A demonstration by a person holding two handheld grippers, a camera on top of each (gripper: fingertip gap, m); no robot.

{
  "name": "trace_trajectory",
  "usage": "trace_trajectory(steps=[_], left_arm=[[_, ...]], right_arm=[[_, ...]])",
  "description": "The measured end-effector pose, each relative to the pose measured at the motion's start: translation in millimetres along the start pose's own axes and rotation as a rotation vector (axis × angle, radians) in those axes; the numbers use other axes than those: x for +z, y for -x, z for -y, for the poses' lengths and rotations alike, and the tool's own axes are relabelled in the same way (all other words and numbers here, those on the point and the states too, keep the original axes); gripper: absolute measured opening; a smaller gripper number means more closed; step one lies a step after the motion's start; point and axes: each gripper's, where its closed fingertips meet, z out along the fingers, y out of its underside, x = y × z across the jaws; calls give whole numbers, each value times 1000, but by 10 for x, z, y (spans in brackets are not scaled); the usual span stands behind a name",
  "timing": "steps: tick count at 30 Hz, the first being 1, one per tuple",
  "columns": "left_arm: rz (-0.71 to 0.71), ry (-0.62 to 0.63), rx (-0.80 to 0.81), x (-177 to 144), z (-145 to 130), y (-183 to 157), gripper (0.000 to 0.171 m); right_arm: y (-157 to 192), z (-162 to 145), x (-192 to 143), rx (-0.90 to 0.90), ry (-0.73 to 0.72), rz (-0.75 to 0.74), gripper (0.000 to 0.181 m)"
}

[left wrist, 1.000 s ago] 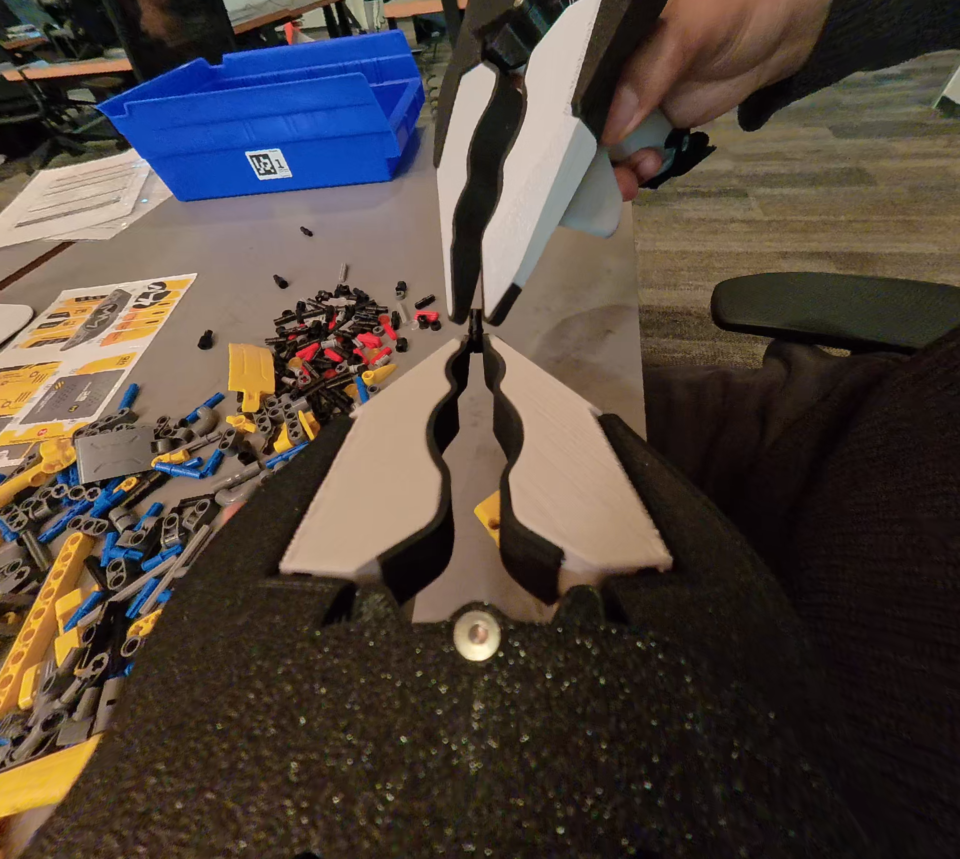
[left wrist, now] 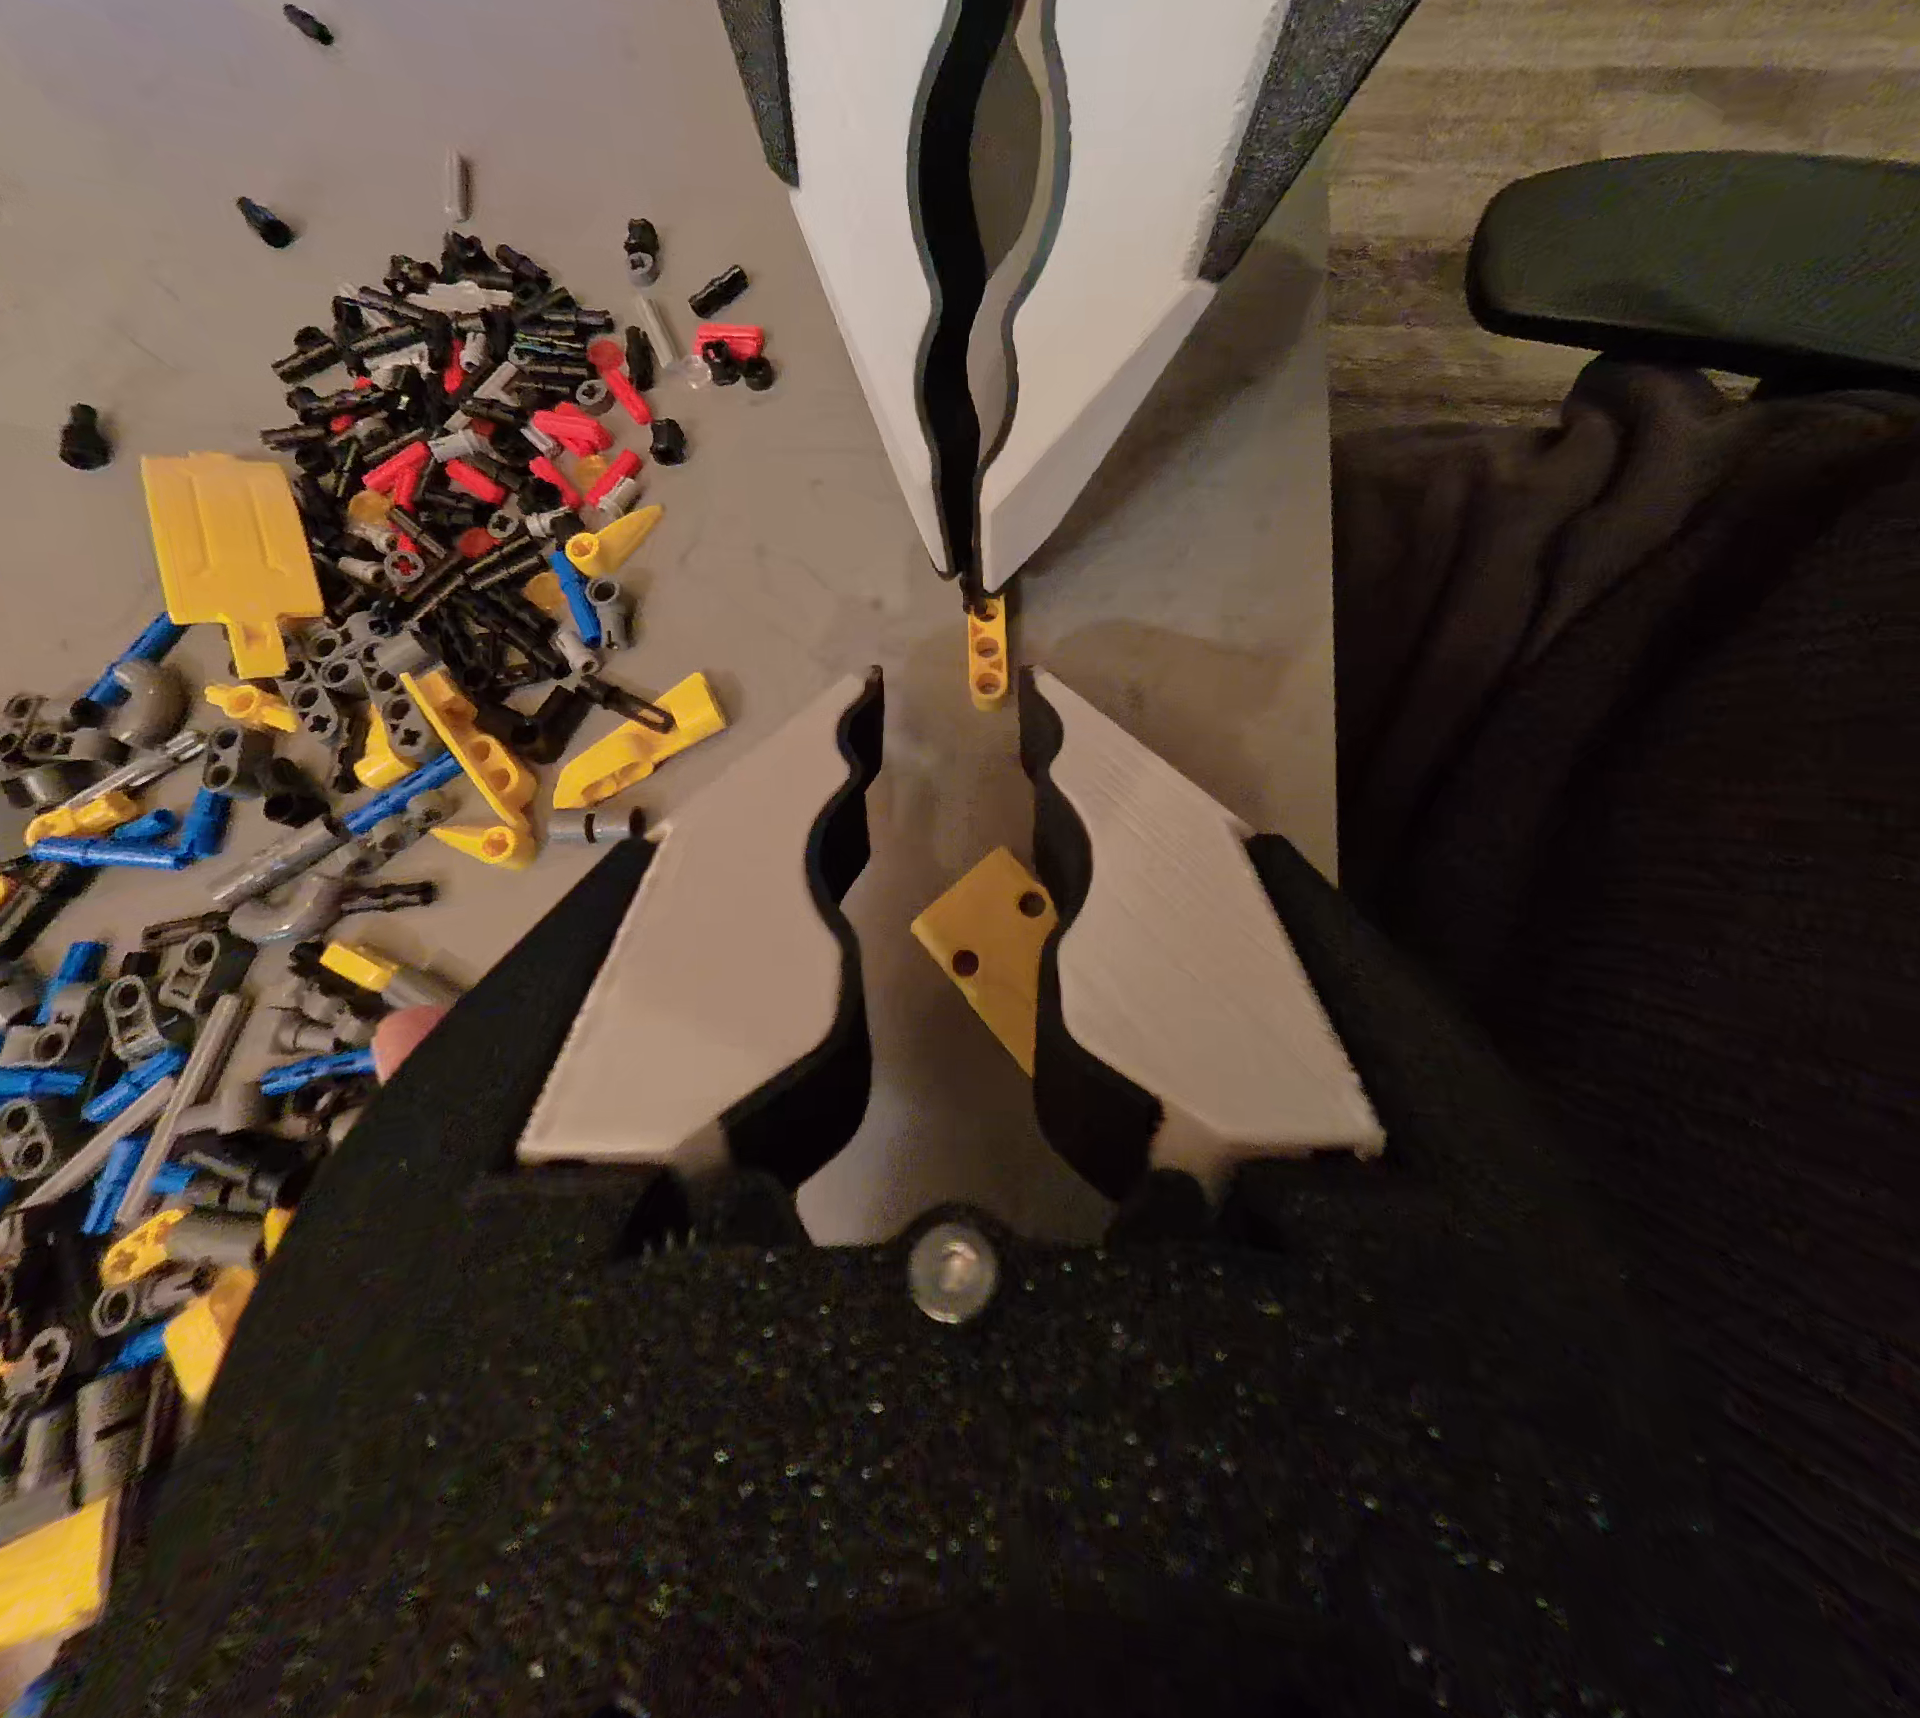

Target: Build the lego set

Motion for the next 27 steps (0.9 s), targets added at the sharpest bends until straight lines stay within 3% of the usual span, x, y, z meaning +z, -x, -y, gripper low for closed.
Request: trace_trajectory(steps=[11,15,27], left_arm=[[-72,42,-35,74,-26,-38,24],[-104,46,-48,81,-24,-64,12],[-121,48,-56,80,-25,-75,6]], right_arm=[[37,-5,15,-20,43,6,3],[37,-13,14,-27,78,-6,3],[12,-8,35,138,152,40,4]])
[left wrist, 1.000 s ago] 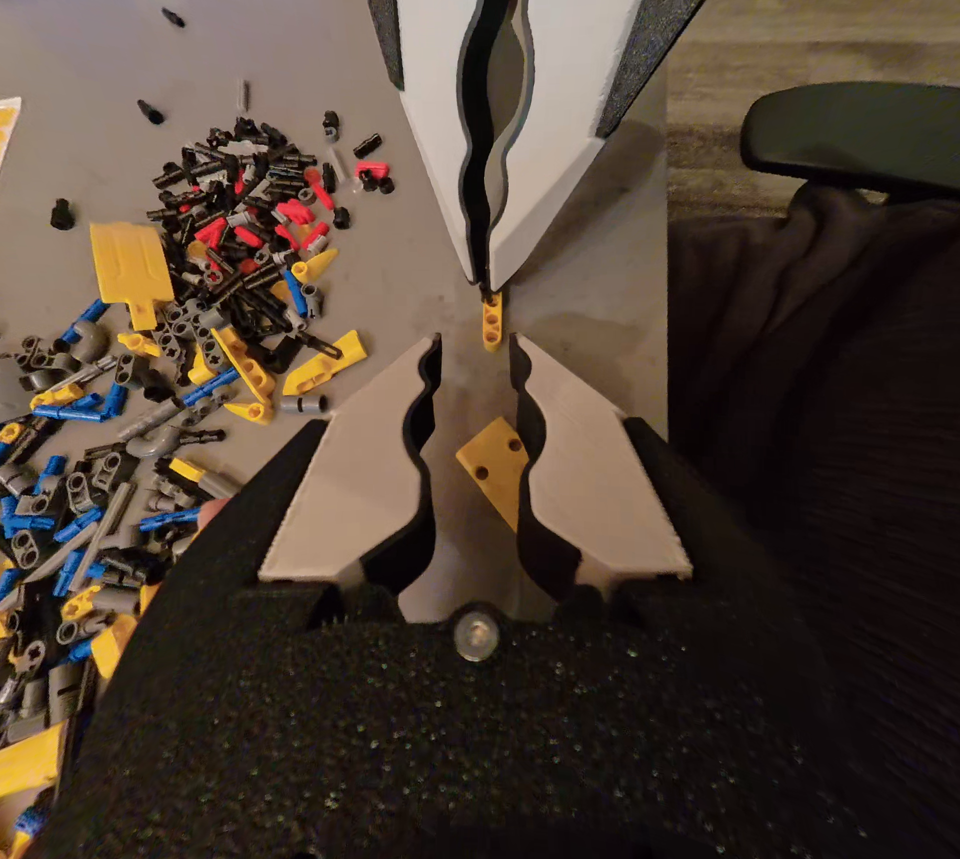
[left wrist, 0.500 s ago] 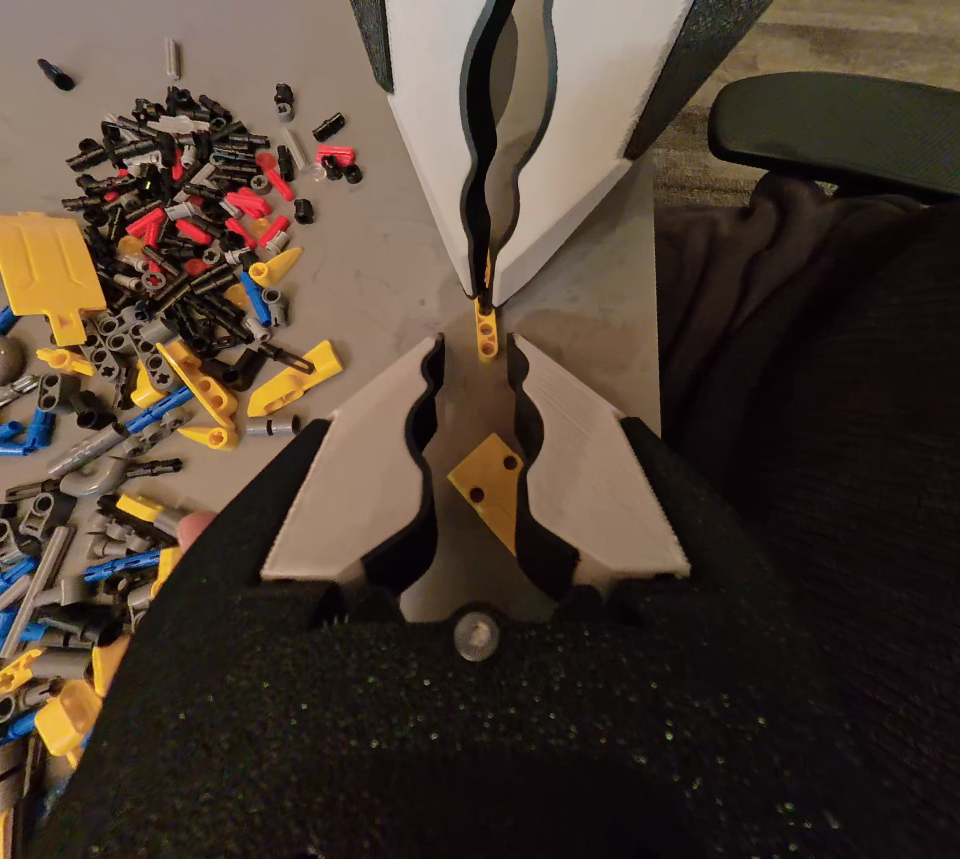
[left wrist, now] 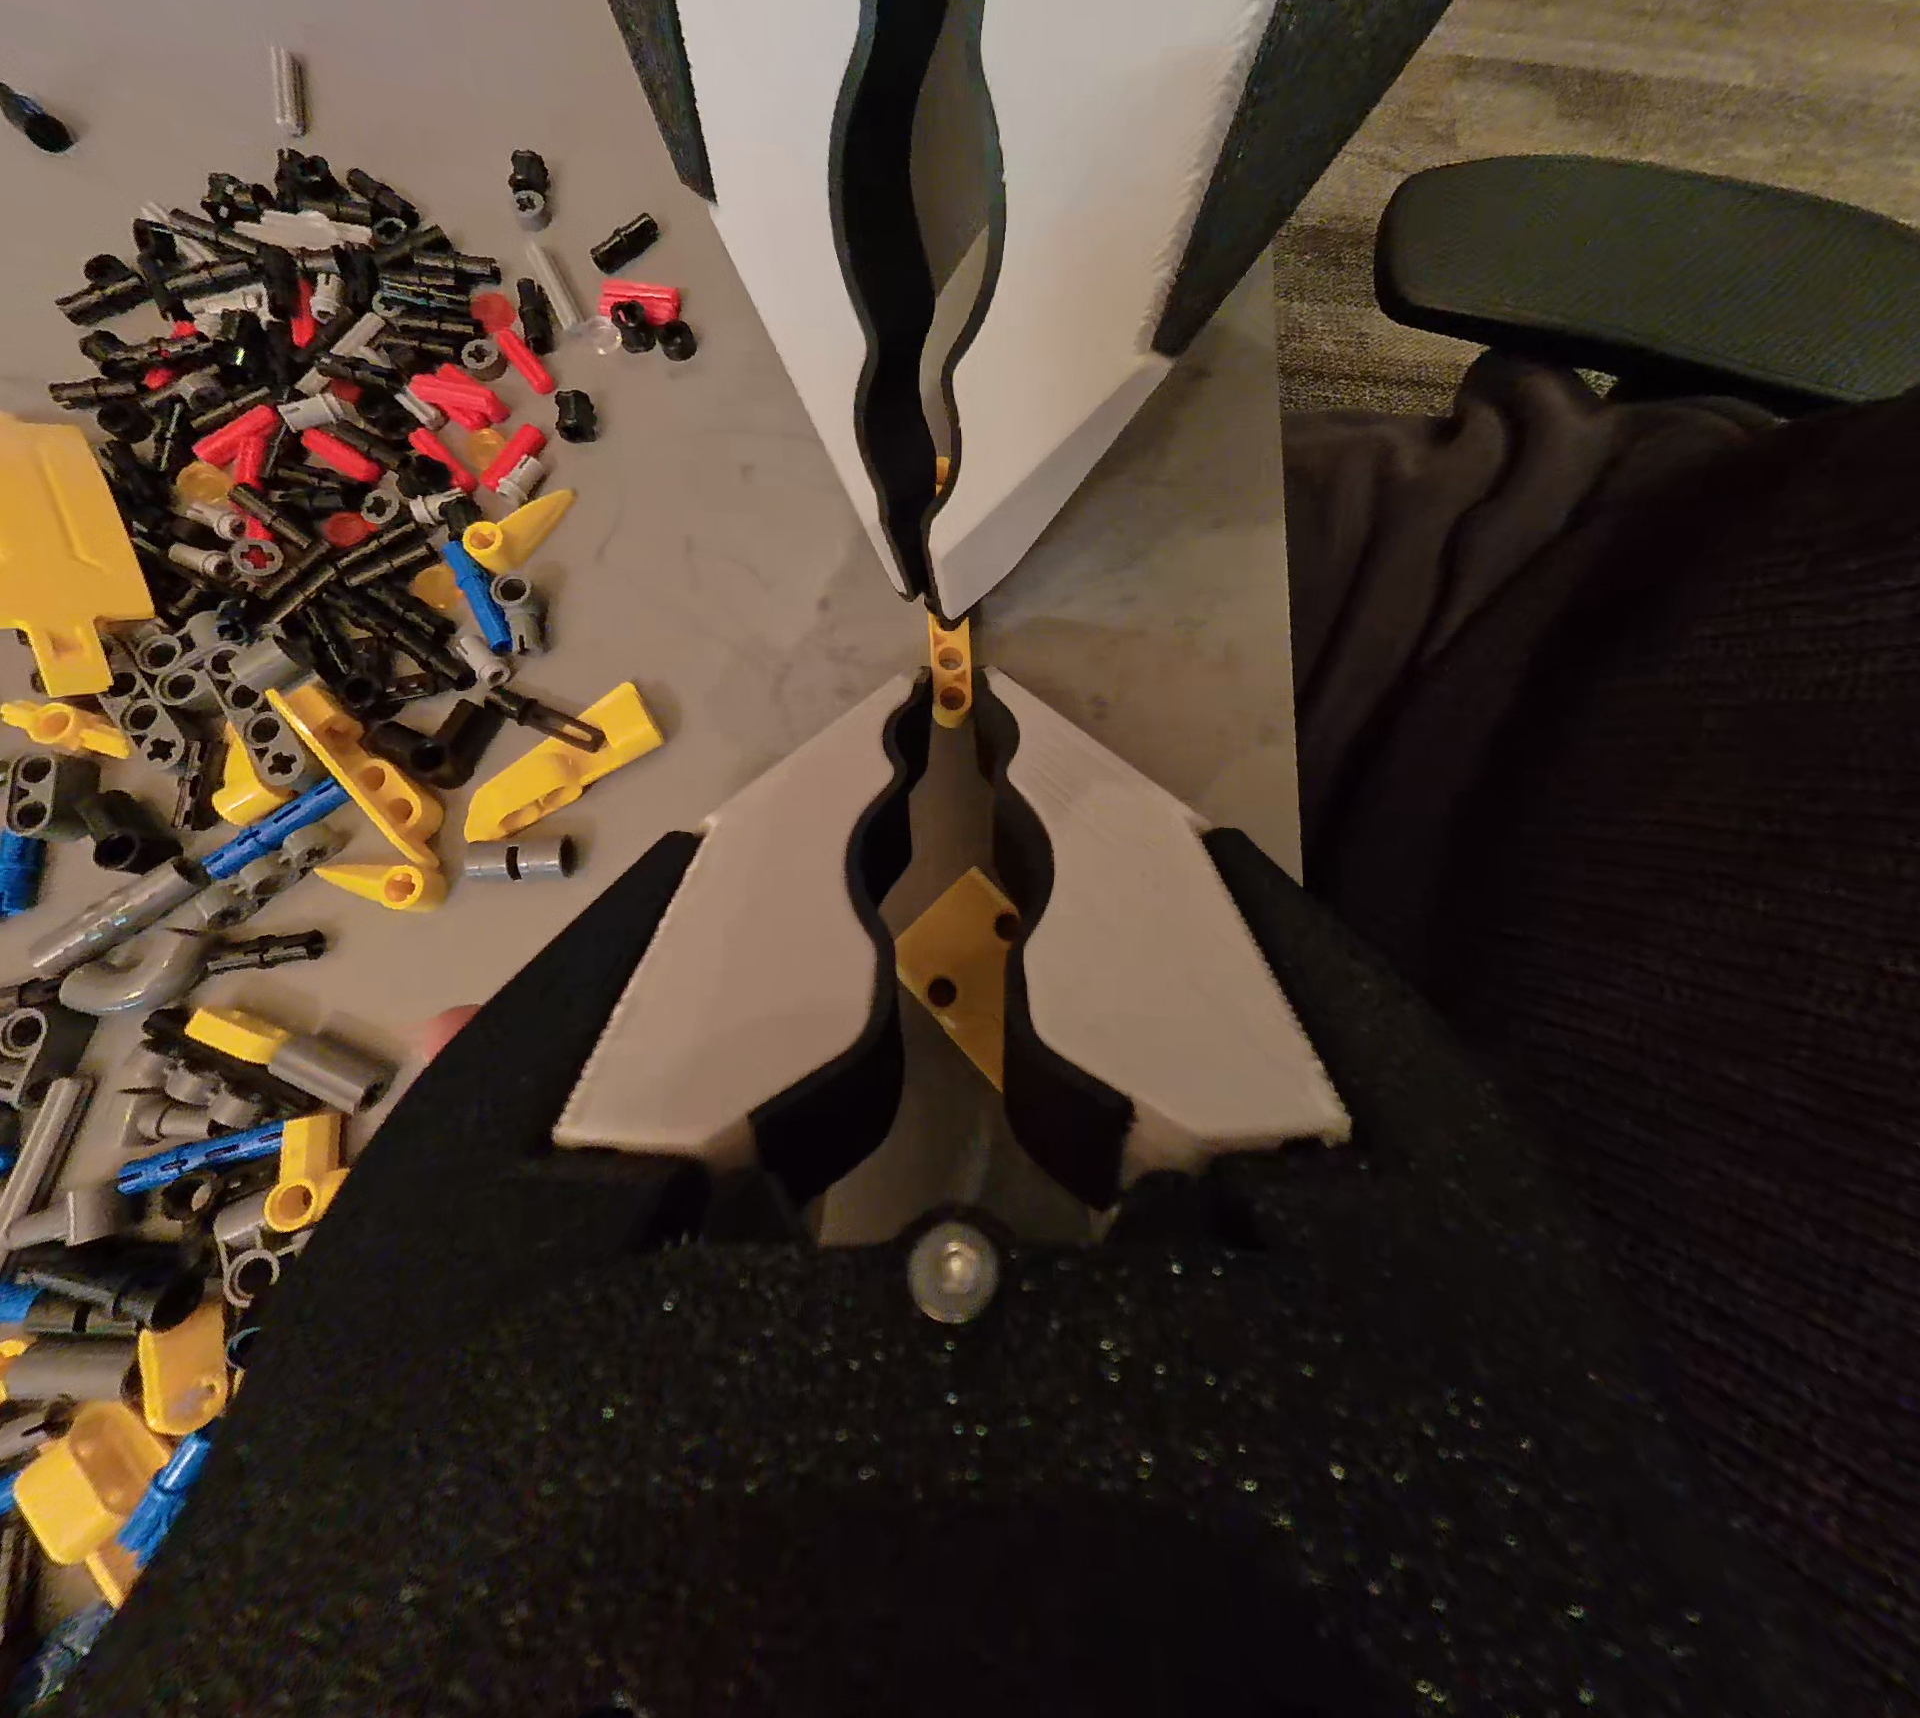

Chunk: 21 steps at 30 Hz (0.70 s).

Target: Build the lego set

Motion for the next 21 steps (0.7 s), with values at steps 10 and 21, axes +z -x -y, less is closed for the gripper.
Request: trace_trajectory(steps=[10,21], left_arm=[[0,0,0,-1,0,-1,6],[0,0,2,-1,1,-3,6]], right_arm=[[-1,-30,10,40,8,-19,4],[18,-29,66,-44,24,-30,4]])
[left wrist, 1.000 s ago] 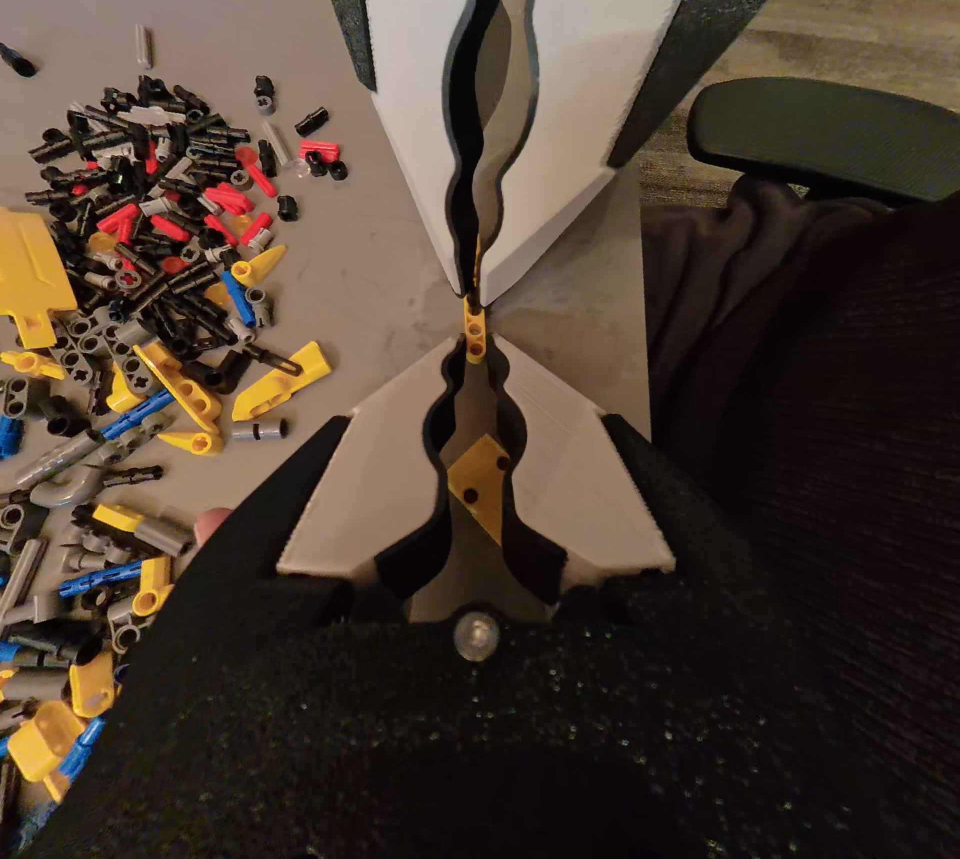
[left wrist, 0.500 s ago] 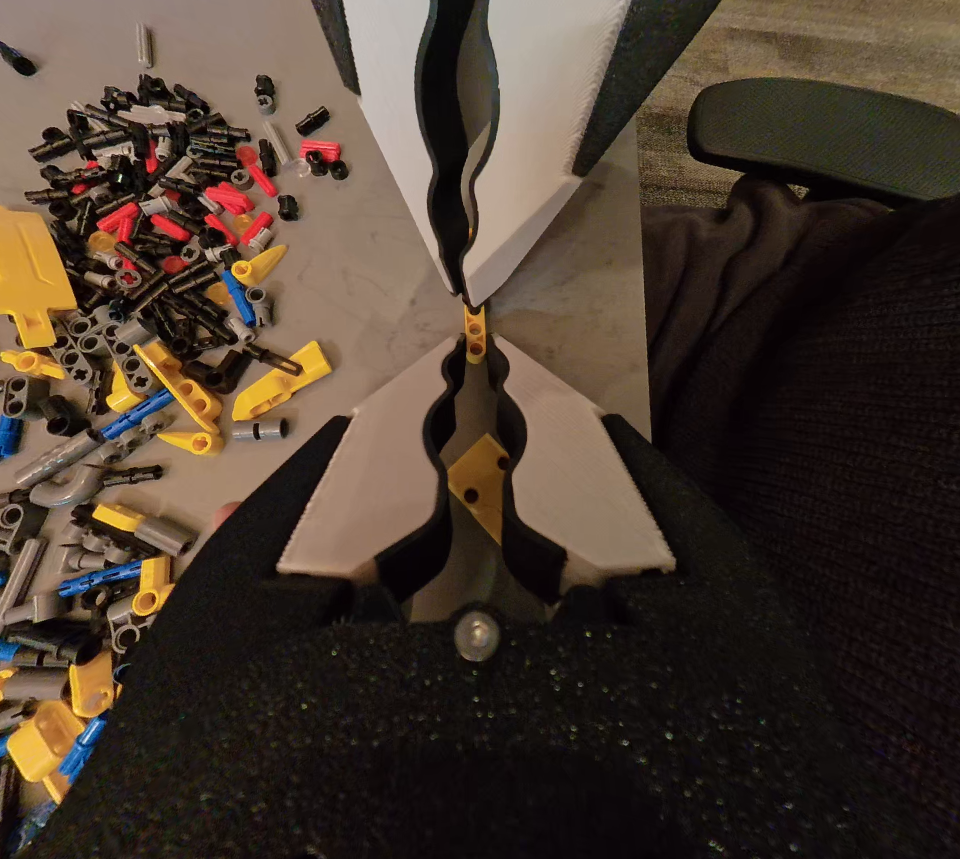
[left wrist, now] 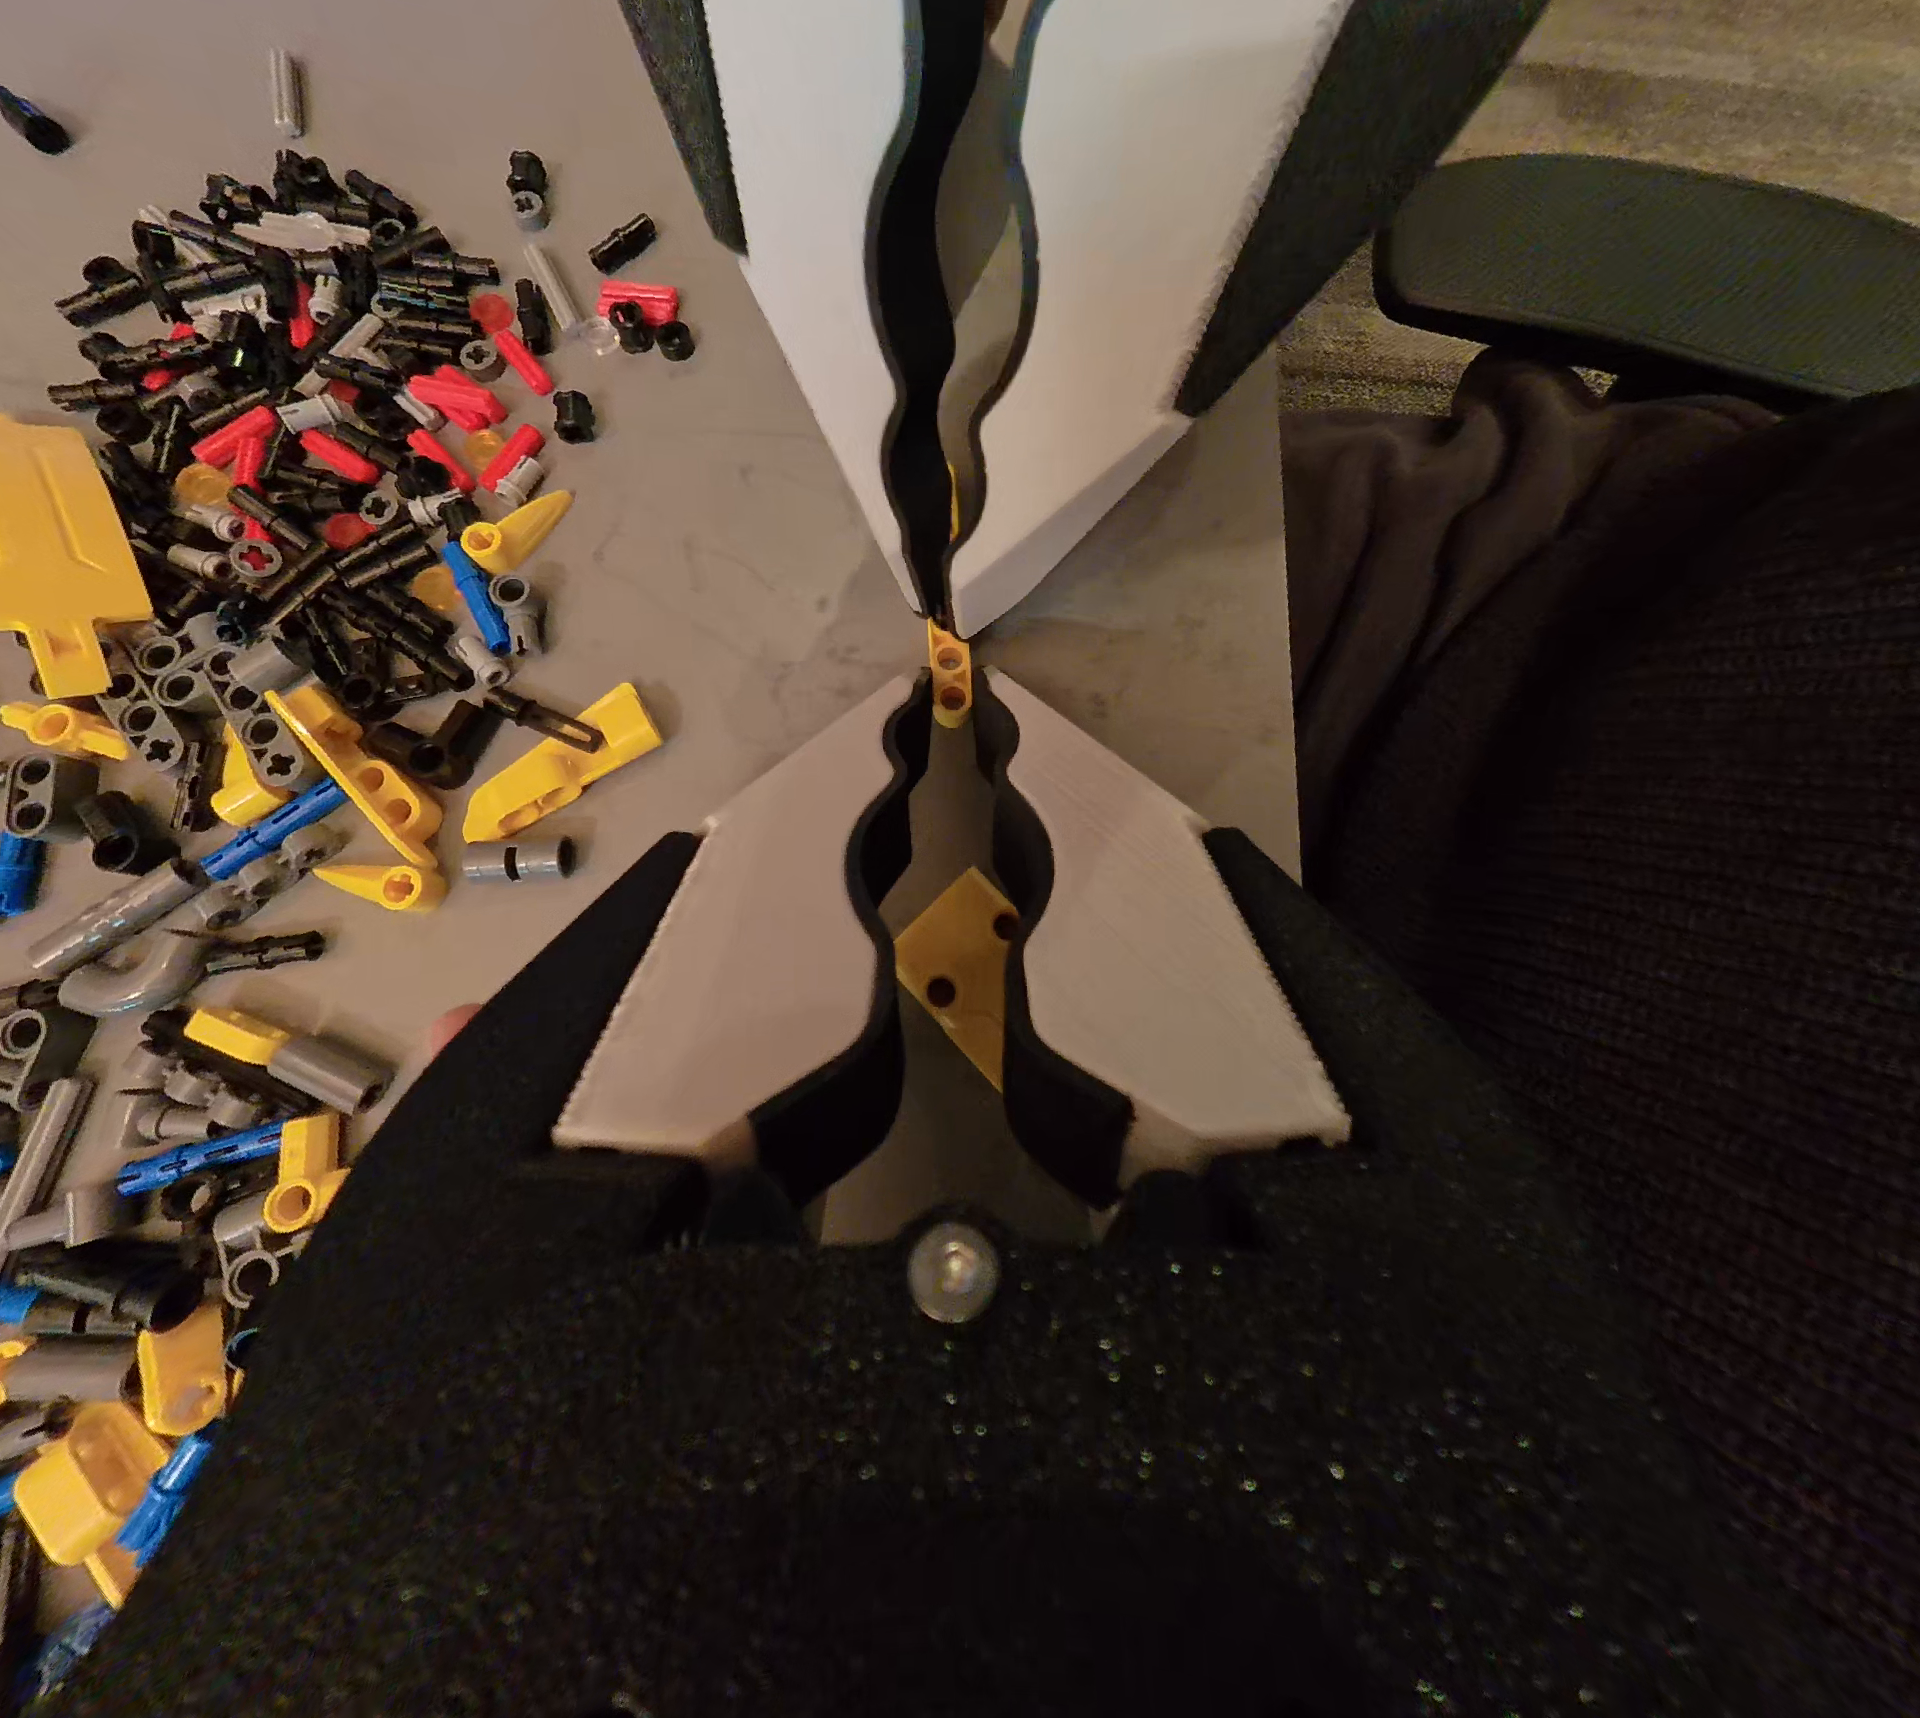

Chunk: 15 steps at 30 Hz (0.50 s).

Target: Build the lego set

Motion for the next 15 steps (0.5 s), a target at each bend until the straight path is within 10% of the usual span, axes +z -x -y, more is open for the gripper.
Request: trace_trajectory(steps=[15], left_arm=[[-4,0,1,1,-1,-6,6]], right_arm=[[-168,-49,-434,152,-370,-52,18]])
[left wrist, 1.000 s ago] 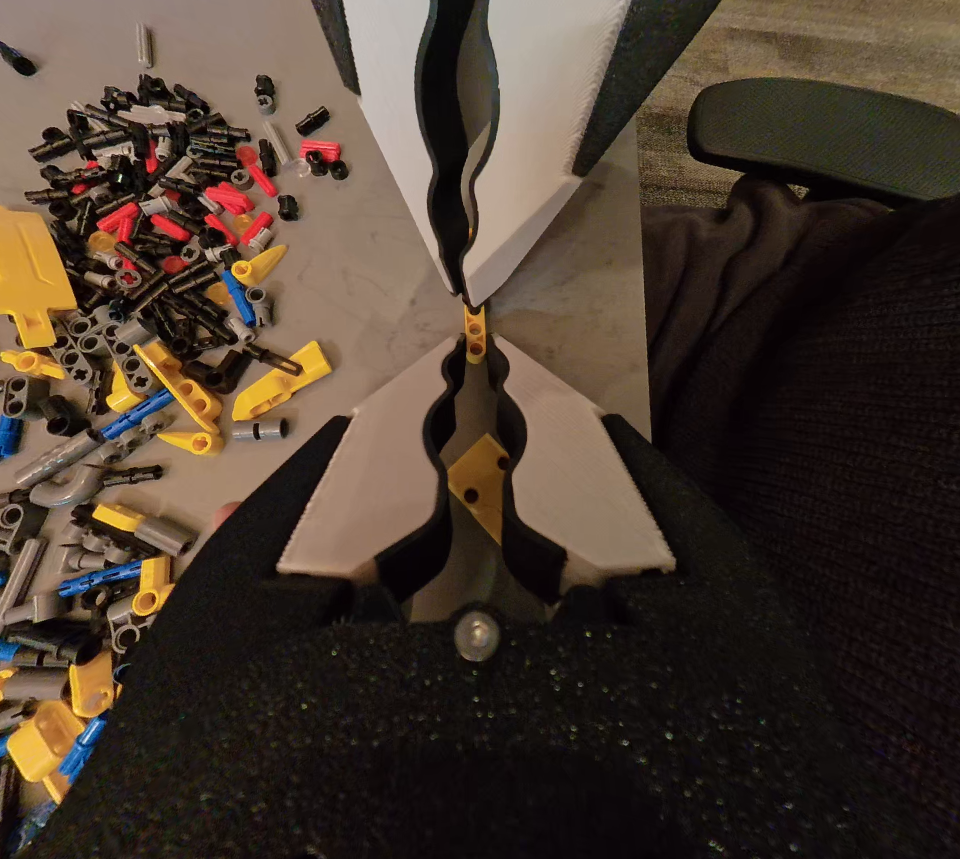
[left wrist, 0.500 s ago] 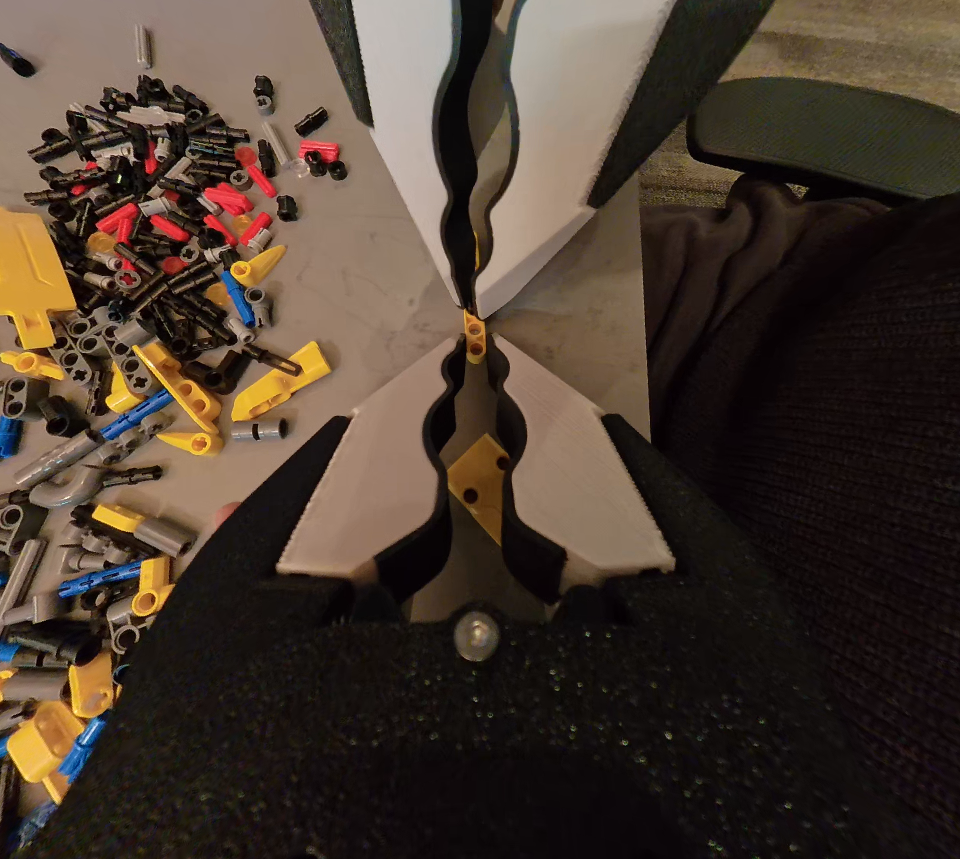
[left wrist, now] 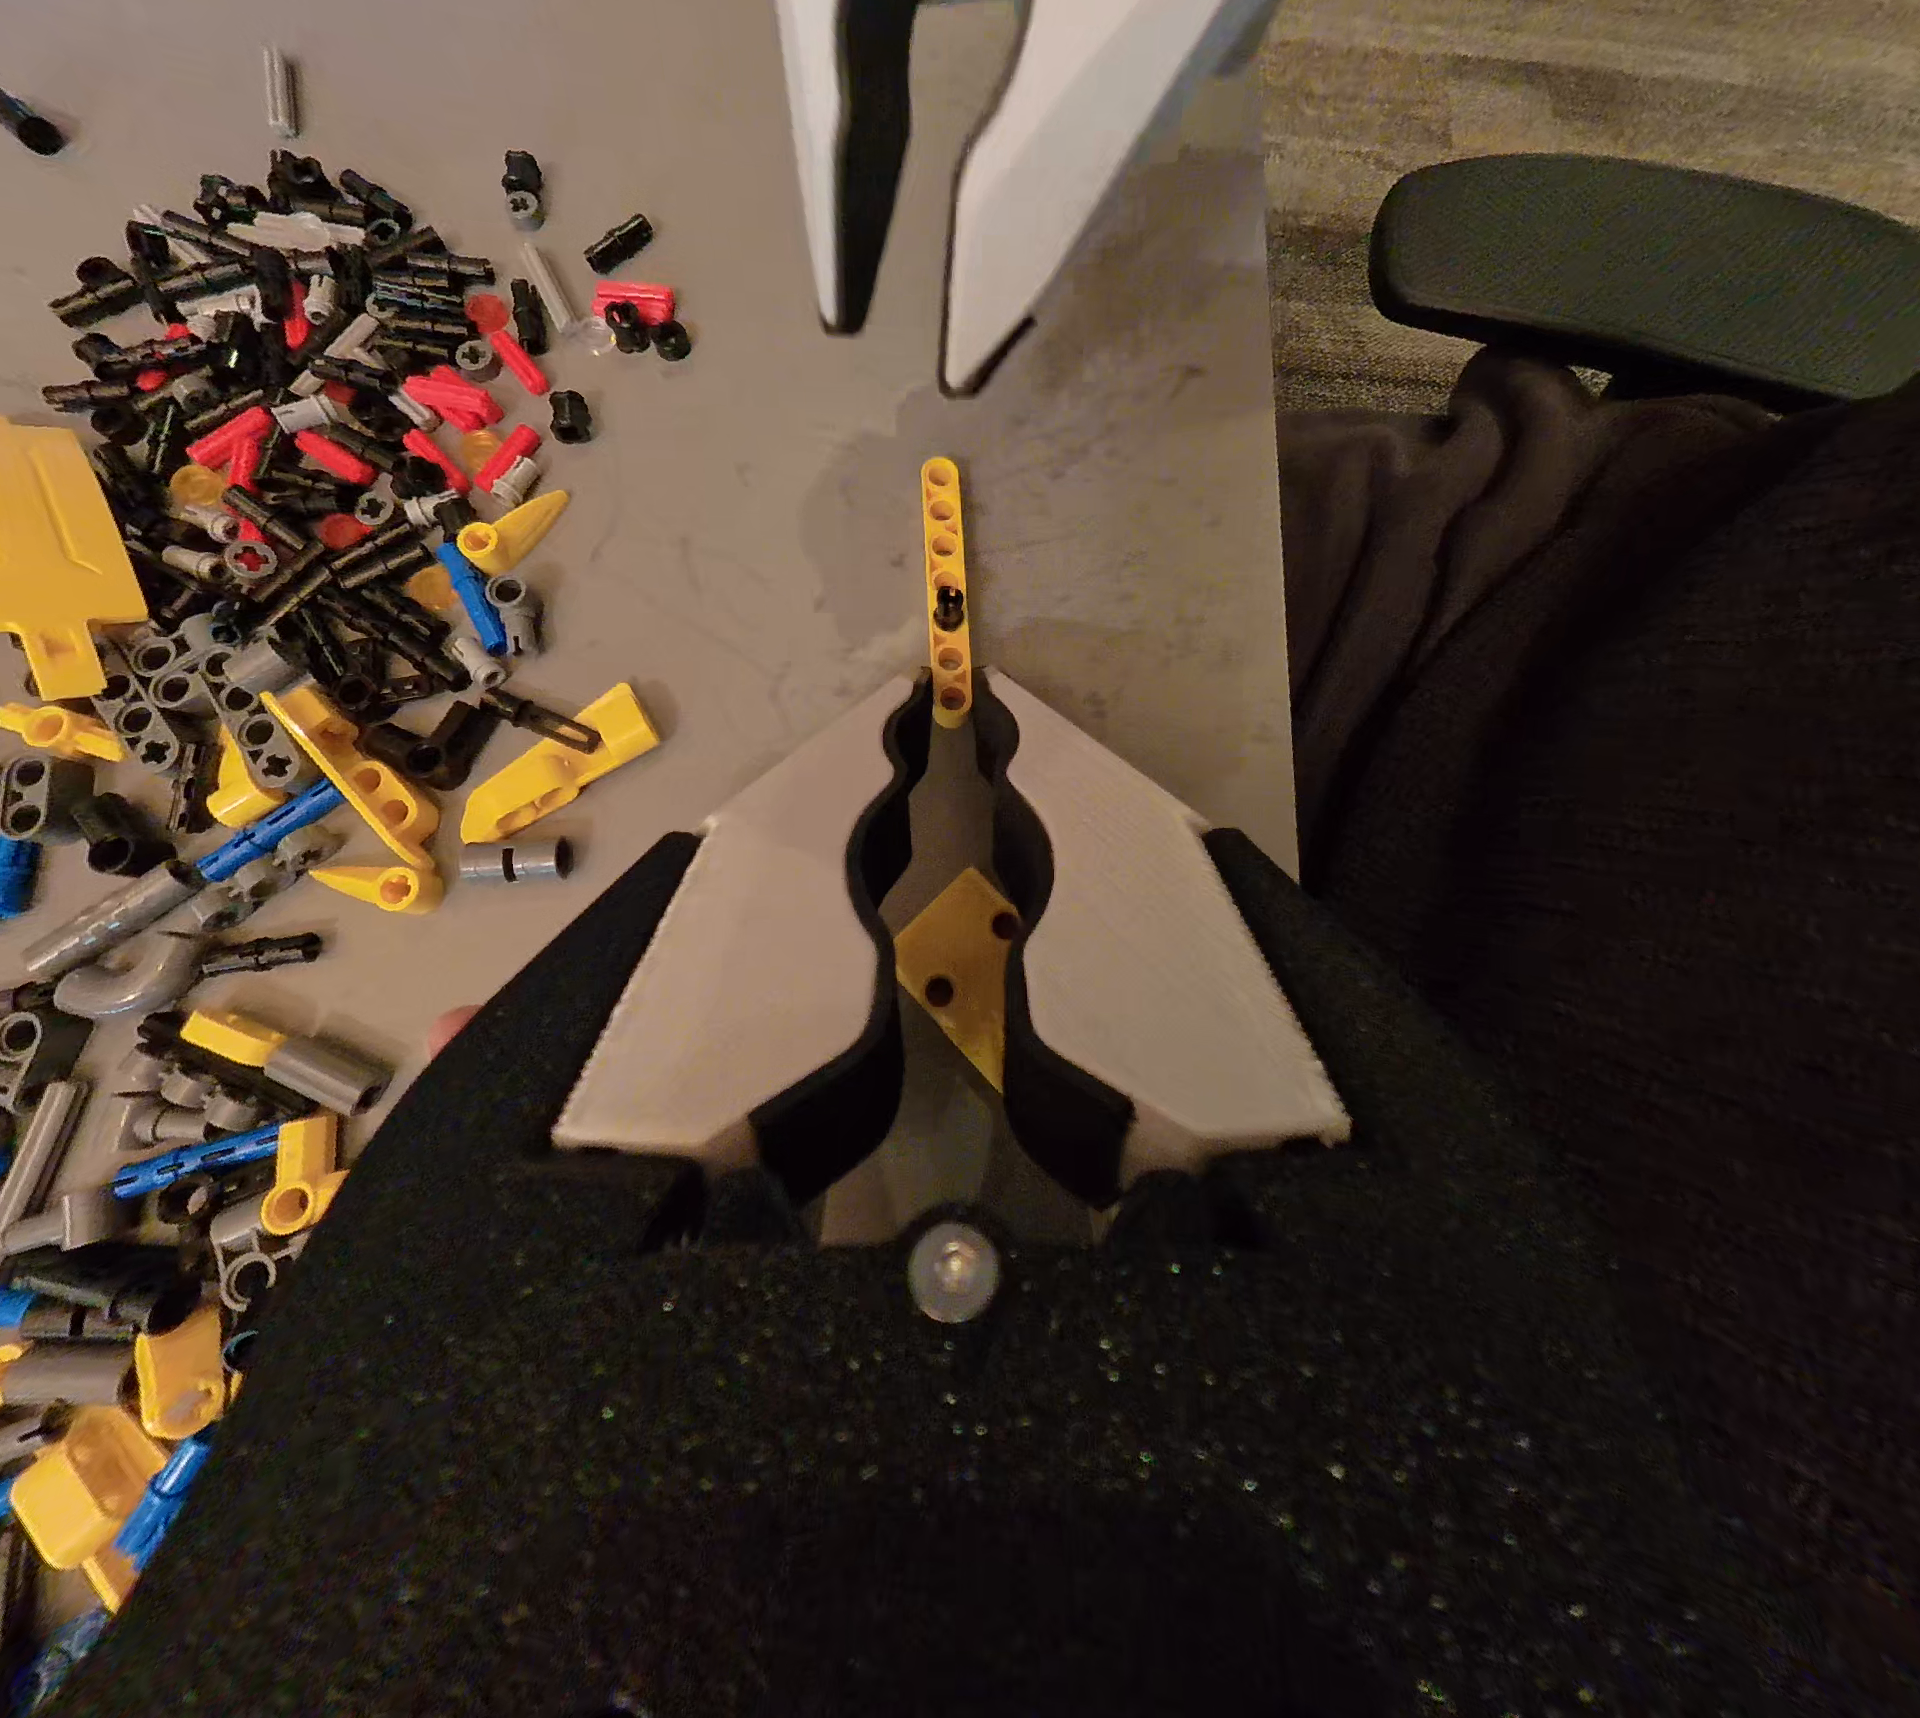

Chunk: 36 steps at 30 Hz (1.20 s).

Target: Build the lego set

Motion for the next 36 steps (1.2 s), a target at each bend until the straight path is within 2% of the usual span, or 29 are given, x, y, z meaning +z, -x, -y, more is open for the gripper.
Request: trace_trajectory(steps=[2,5,8,12,17,20,24,26,28,36], left_arm=[[1,0,0,0,0,0,6],[11,-2,8,-3,2,5,6],[12,-2,10,-4,1,5,6],[11,-2,13,-4,1,1,6],[10,-3,13,-5,-1,1,6],[9,-2,11,-4,-2,3,6],[16,-4,13,-6,-2,10,9],[23,-16,19,-19,12,12,26],[30,-53,9,-59,54,30,27],[-32,-208,-64,-248,213,48,27]], right_arm=[[-24,-65,39,-31,41,-38,18],[-68,-40,1,-24,6,-47,18],[29,-43,33,2,-25,-2,15],[34,-177,108,-32,21,-49,10],[-54,-229,76,13,0,-65,10],[-166,-258,43,22,-7,-98,10],[-480,-317,-5,70,-9,-204,11],[-667,-344,-33,99,-12,-269,11],[-810,-363,-43,112,-11,-312,11],[-981,-348,97,96,-1,-308,10]])
